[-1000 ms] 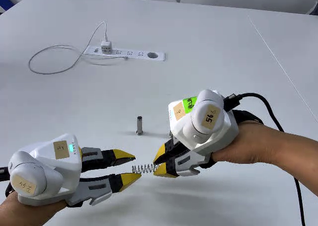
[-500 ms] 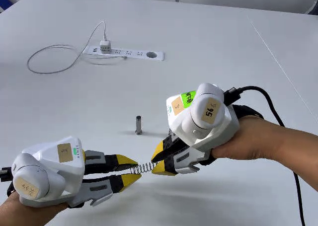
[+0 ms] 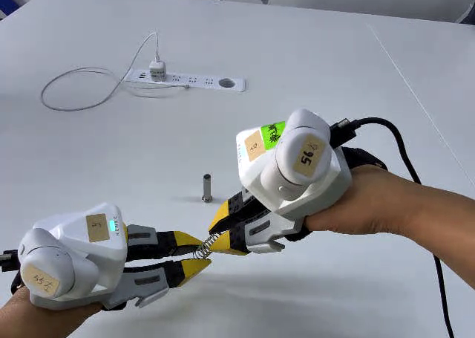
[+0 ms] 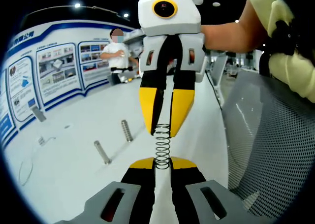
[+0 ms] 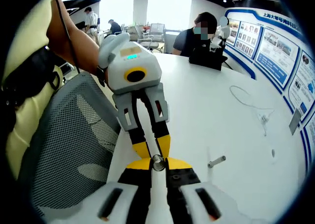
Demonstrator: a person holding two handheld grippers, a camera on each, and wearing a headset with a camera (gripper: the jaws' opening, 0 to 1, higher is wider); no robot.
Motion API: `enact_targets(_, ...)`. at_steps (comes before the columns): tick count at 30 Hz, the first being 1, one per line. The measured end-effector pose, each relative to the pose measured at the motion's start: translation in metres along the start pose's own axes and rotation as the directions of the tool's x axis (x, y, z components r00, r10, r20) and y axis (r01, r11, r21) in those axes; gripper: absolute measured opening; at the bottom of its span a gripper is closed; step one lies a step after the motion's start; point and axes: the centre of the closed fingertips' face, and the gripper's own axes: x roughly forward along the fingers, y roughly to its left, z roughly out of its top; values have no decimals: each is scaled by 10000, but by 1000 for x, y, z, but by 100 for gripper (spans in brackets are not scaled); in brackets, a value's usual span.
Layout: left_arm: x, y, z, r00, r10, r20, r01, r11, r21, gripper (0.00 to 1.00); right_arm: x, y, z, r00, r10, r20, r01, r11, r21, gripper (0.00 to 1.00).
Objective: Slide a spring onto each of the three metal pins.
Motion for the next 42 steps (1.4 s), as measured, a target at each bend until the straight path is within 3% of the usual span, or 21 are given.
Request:
enact_targets(8, 0, 1, 4, 9996, 115, 253, -108, 9995, -293, 10, 1, -2, 10, 9991, -166, 393, 162, 9998, 89, 12)
enact_targets(17, -2, 5, 6, 9973, 283, 675, -222, 9958, -891, 10, 2, -2, 9, 9986, -256, 469, 239, 9990, 374, 16)
enact_targets(30, -3, 6, 10, 9957, 371, 854, -284, 9945, -1010, 10, -3, -9, 9, 9944, -648, 834, 569, 9940, 936, 13)
enact_targets(42, -3, 10, 11, 9943, 469, 954, -369, 9938, -1049, 10, 0, -11, 16, 9916, -622, 1133, 499, 9929, 1084, 12)
